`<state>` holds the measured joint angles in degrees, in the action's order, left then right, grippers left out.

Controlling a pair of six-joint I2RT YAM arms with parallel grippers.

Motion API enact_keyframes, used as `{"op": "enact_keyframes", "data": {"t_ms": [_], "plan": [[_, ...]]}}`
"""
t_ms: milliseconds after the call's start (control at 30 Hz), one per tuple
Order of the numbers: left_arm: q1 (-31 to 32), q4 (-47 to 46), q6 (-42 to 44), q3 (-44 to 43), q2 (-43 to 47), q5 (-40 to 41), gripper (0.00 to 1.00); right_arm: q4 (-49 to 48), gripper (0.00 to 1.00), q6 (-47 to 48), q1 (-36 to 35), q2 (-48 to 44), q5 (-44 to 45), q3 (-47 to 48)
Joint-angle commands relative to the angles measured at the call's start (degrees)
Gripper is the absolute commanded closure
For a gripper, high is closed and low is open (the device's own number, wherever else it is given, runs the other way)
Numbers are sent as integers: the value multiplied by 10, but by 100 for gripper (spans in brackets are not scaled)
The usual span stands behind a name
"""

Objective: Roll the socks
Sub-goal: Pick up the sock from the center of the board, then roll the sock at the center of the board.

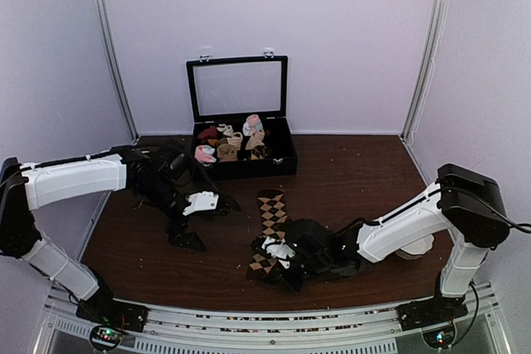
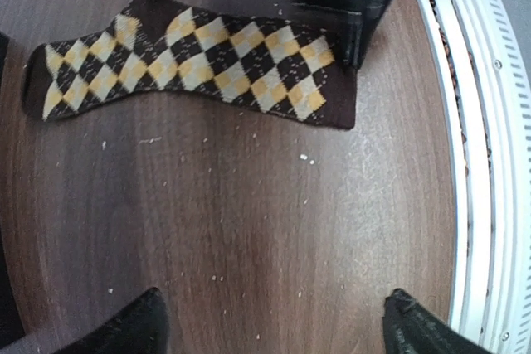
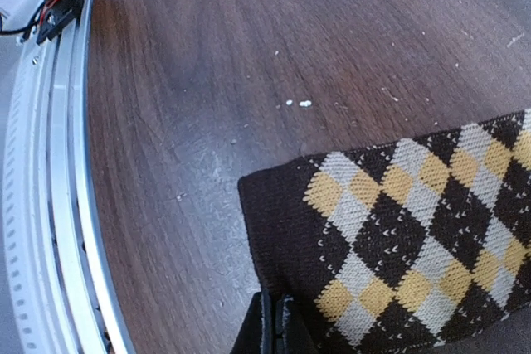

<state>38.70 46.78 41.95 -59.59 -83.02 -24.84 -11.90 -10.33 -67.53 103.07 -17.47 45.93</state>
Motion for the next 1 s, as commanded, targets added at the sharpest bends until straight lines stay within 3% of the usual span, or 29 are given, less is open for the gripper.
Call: {"op": "enact_keyframes", "data": {"t_ms": [0, 433, 600, 967], "plan": [[20, -57, 45, 4, -25, 1, 15, -18, 100, -108, 42, 14, -114, -4], [120, -65, 91, -96, -165, 19, 36, -327, 100, -410, 125, 78, -243, -83], [157, -73, 84, -132, -215, 38, 39, -350, 100, -459, 133, 86, -261, -86], [193, -114, 88, -91, -232, 85, 39, -371, 100, -498, 144, 82, -268, -88]]}}
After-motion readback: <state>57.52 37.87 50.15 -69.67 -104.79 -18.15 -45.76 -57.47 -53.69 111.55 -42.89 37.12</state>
